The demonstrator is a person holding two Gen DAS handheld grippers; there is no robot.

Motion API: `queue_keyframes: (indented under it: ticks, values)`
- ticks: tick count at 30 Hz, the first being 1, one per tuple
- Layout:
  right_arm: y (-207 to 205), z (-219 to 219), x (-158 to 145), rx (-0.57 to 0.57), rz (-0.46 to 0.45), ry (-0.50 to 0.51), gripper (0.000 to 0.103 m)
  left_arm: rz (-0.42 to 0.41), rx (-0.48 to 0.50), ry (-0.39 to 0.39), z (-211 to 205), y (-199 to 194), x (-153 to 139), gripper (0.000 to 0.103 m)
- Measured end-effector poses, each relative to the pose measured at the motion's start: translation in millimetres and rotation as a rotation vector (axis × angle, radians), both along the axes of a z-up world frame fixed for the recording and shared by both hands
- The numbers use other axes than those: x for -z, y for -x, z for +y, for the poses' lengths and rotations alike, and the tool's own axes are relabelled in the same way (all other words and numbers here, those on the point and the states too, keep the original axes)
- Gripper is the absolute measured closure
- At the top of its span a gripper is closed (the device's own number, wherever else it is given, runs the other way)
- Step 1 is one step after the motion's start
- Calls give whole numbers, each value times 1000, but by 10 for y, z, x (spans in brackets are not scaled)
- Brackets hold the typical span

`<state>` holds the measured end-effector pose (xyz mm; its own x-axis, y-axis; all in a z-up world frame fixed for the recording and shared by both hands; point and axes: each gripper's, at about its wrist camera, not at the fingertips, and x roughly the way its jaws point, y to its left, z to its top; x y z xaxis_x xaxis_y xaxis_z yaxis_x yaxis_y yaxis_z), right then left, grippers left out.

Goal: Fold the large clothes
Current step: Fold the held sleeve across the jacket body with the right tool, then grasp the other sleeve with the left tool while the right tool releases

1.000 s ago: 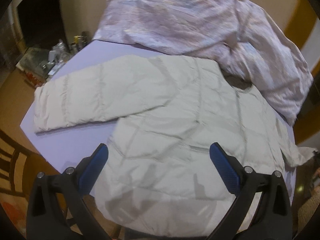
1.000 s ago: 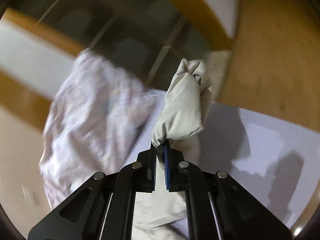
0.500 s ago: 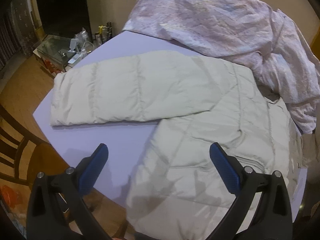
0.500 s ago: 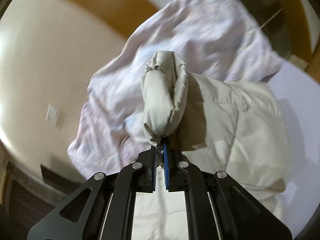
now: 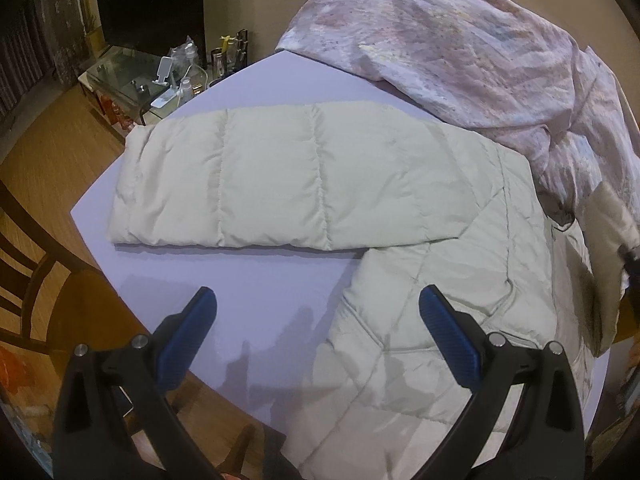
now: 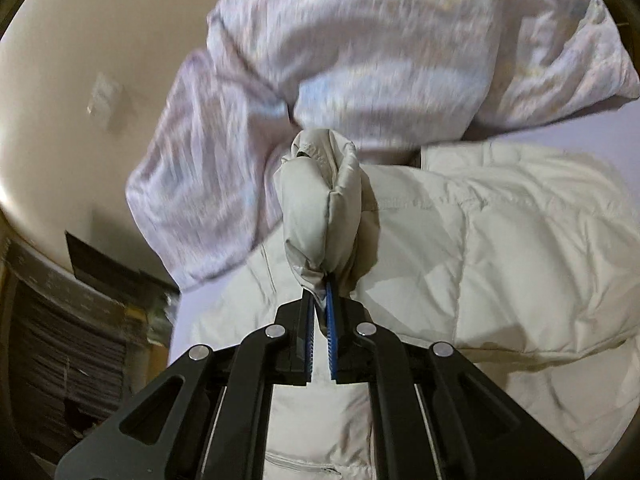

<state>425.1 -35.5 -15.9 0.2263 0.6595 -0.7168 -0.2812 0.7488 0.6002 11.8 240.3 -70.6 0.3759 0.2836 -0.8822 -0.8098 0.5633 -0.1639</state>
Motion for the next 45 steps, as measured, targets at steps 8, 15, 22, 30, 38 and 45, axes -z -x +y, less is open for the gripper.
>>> queue_keyframes:
  ticks: [8, 15, 22, 30, 38, 45]
  values:
    - [305, 393, 456, -113, 9, 210, 96, -5, -14, 28, 131, 7, 75, 2]
    - [542, 662, 702, -277, 3, 359, 65, -20, -40, 76, 264, 13, 158, 2]
    - [547, 518, 303, -223, -117, 186, 64, -57, -91, 126, 430, 96, 254, 2]
    - [289, 704, 688, -188, 37, 294, 68, -90, -160, 176, 610, 208, 404, 2]
    - [344, 870, 911, -256, 79, 407, 67, -176, -282, 249, 883, 436, 574, 6]
    - [336, 844, 899, -240, 87, 382, 66, -316, -498, 330, 1139, 803, 763, 14]
